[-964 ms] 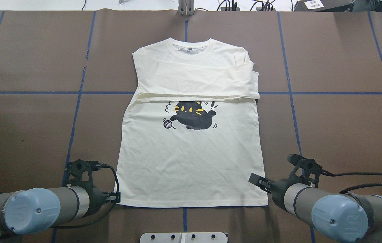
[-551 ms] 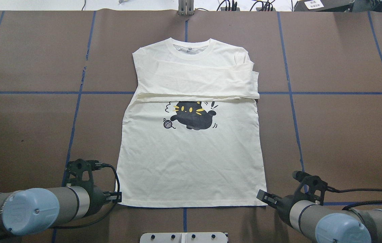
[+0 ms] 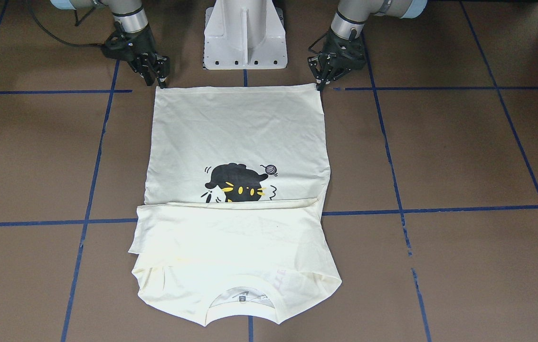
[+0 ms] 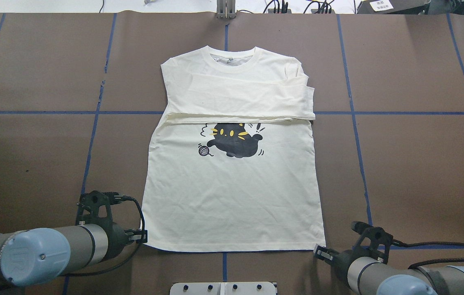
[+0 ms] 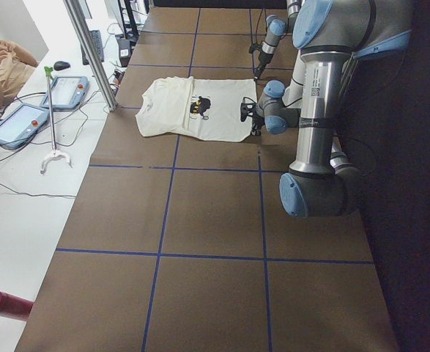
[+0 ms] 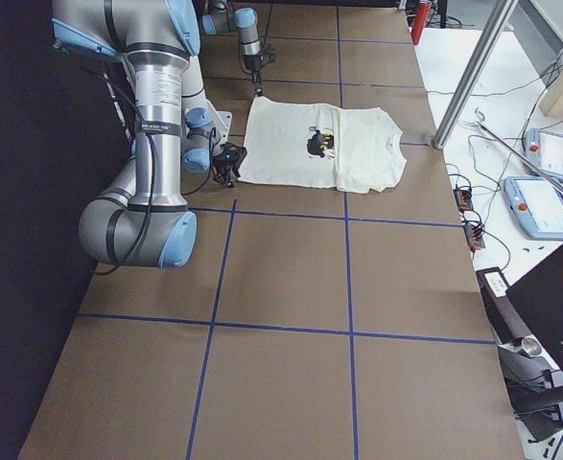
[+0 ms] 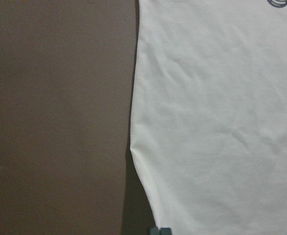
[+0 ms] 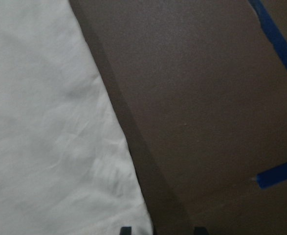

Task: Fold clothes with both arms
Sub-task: 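Grasp the hem corners with both grippers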

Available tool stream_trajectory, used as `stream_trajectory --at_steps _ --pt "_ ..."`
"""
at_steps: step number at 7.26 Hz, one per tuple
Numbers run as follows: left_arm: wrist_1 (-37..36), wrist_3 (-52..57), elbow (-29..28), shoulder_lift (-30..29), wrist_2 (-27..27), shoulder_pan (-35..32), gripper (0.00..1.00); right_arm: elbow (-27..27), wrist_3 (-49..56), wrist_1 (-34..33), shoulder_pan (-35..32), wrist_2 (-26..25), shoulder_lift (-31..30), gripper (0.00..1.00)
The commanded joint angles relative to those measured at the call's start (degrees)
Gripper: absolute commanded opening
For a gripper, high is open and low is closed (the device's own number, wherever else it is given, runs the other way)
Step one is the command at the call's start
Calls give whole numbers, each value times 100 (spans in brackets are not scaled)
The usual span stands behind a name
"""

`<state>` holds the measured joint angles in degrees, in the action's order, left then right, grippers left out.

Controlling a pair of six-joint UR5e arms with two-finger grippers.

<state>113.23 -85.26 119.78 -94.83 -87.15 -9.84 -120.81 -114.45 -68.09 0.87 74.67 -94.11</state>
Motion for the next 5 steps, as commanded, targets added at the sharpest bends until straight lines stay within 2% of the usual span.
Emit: stream_trajectory --at_steps 1,2,3,5 --pt "-2 0 19 17 5 -9 0 23 10 -11 9 -14 60 31" --pt "-2 0 19 17 5 -9 0 23 10 -11 9 -23 60 10" --pt "-2 0 19 17 5 -9 0 23 36 -11 -34 -23 60 0" --pt "-2 0 19 26 5 -9 0 14 63 -29 -104 -93 51 0"
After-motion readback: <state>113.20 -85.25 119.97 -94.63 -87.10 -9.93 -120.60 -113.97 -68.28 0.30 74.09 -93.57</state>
